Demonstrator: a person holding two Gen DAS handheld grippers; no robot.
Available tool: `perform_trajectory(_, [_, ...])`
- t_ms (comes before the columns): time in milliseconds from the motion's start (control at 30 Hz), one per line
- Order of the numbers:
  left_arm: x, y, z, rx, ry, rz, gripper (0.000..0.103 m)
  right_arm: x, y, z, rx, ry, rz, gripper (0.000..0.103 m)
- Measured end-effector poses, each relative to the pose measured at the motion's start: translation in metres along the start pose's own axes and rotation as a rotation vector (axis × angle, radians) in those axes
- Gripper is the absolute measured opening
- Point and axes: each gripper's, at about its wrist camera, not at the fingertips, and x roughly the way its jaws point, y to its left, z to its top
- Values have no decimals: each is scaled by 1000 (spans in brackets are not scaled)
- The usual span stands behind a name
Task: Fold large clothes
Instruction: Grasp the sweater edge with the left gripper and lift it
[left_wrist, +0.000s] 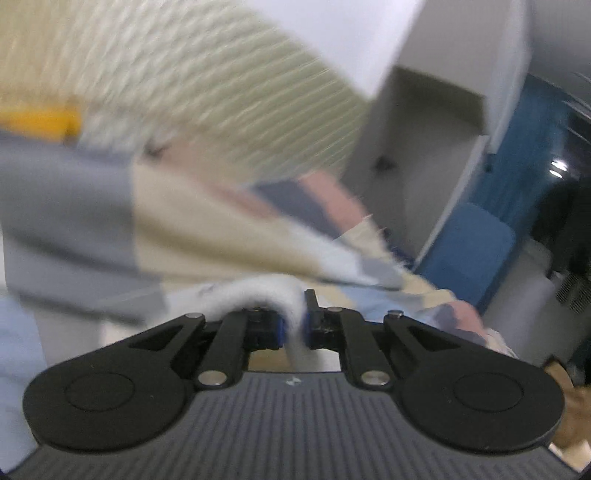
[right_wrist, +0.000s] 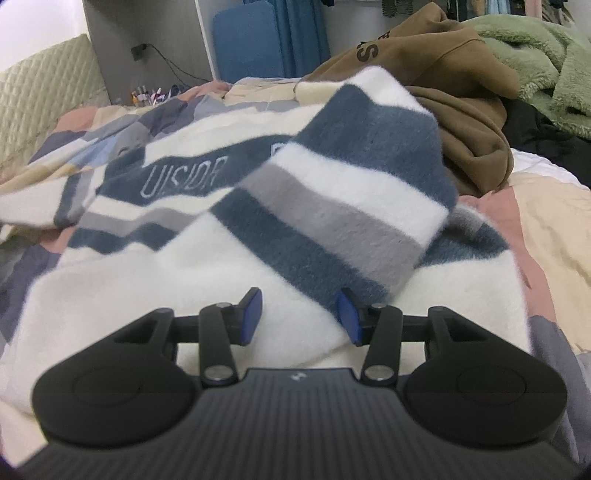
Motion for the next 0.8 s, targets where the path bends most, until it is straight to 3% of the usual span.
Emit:
perform_trajectory(167, [-61,-73,1,221,-118,-148,12,-5,-3,2,18,-8,2,48])
perform_trajectory(333, [-132,-141,-24,479,-196,-368,12,-16,-11,0,40,-25,-8,48])
perform_trajectory(367, [-148,-153,-34,533,-194,-445,12,-19,-14,1,54,-30,-8,48])
perform_trajectory(400, [-163,-164,-44,590,-176,-522,12,-22,-17,1,73,-34,-5,49])
perform_trajectory(533, [-214,-200,-96,778,-100,-713,12,-32,-30,4,142,-56,6,49])
perform_trajectory(667, [-242,-224,-159,959,16,-817,12,-39,-42,6,183,-78,-4,49])
perform_trajectory(800, [-239,-235,-208,1043,185,-847,12,-47,-57,4,248,-92,-4,50])
